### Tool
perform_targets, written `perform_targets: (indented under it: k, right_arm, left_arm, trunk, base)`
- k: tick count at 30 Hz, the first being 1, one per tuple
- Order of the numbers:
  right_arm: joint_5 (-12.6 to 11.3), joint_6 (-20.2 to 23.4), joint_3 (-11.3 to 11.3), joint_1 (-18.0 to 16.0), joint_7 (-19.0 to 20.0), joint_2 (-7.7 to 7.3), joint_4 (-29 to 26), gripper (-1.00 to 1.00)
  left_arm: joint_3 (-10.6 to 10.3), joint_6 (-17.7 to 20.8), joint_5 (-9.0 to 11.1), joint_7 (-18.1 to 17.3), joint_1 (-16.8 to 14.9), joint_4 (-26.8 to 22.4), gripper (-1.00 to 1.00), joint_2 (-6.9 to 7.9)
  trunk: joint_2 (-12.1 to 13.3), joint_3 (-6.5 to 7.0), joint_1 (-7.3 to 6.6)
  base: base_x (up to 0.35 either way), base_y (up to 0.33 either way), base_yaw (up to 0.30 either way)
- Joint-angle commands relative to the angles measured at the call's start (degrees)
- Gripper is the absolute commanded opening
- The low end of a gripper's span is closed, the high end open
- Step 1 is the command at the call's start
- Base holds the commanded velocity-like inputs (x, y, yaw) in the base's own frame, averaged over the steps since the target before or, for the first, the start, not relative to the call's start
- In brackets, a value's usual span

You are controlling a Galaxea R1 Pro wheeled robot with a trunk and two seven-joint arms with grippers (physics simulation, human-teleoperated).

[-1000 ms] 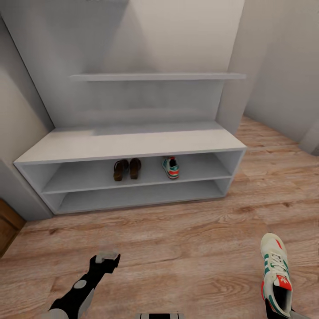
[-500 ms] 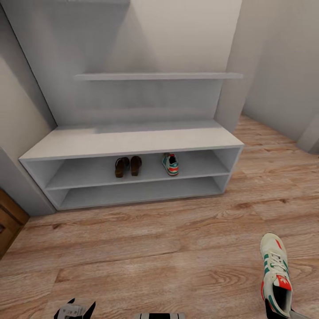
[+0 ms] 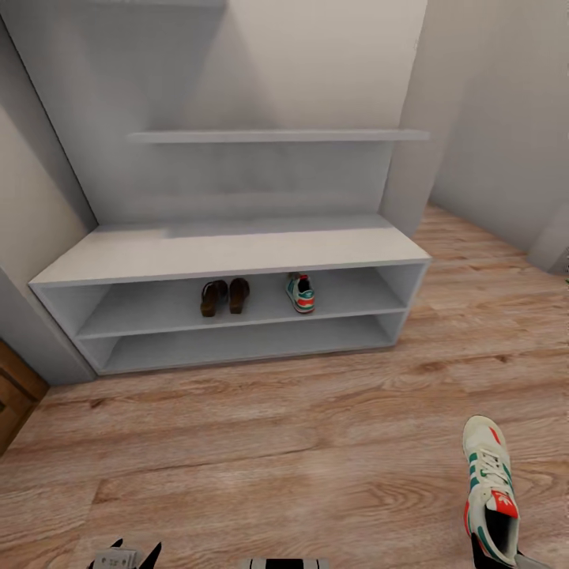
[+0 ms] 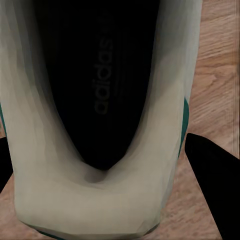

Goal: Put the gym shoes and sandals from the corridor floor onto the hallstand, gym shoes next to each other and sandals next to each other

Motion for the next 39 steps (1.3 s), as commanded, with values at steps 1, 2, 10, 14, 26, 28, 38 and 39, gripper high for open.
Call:
perform_targets:
  k: [1,2,10,14,26,28,38,39]
  right_arm:
    - [0.4,-0.1,-0.5,0.0,0.2,-0.01,0.1,-1.00]
    - [0.4,-0.1,-0.5,0.0,0.2,-0.01,0.1,-1.00]
    - [0.4,-0.1,-0.5,0.0,0.2,0.00,0.1,-1.00]
    - [0.4,-0.1,-0.5,0.0,0.2,-0.01,0.1,-1.00]
    - [0.3,-0.1,-0.5,0.0,0.2,0.00,0.1,-1.00]
    - [0.3,-0.1,-0.5,0.0,0.2,0.03,0.1,-1.00]
    - [2.7,2.8,0.9,0.0,0.0,4.98,-0.2,-1.00]
    - [4.0,5.1,1.4,0.0,-0.1,6.60,-0.8,-1.00]
  left_arm:
    - [0.1,0.1,0.6,-0.6,0.0,0.0,1.00,0.01]
    - [0.1,0.1,0.6,-0.6,0.0,0.0,1.00,0.01]
    - [0.0,0.1,0.6,-0.5,0.0,0.1,1.00,0.01]
    - [0.0,0.1,0.6,-0.5,0.0,0.1,1.00,0.01]
    - [0.1,0.1,0.6,-0.5,0.0,0.1,1.00,0.02]
    - [0.1,0.2,0.6,-0.5,0.0,0.0,1.00,0.01]
    - [0.1,0.1,0.6,-0.6,-0.1,-0.1,1.00,0.04]
    - [0.1,0.1,0.5,-0.6,-0.1,0.0,1.00,-0.02]
  trunk:
    - [0.0,-0.04,-0.01]
    - [0.0,-0.04,-0.01]
    - [0.0,-0.04,-0.01]
    - [0.0,-0.04,-0.01]
    - [0.0,-0.04,-0.01]
    - [0.0,-0.04,-0.01]
    - [0.0,-0.04,-0.01]
    - [0.0,-0.04,-0.01]
  base:
    - [0.000,-0.259,0.026]
    - [0.000,-0.263,0.098]
    - [0.000,-0.268,0.231]
    - [0.000,-0.271,0.276]
    - [0.000,-0.270,0.184]
    - [0.000,-0.148,0.003]
    - [0.000,-0.020,0.000]
    - [0.000,-0.001,0.000]
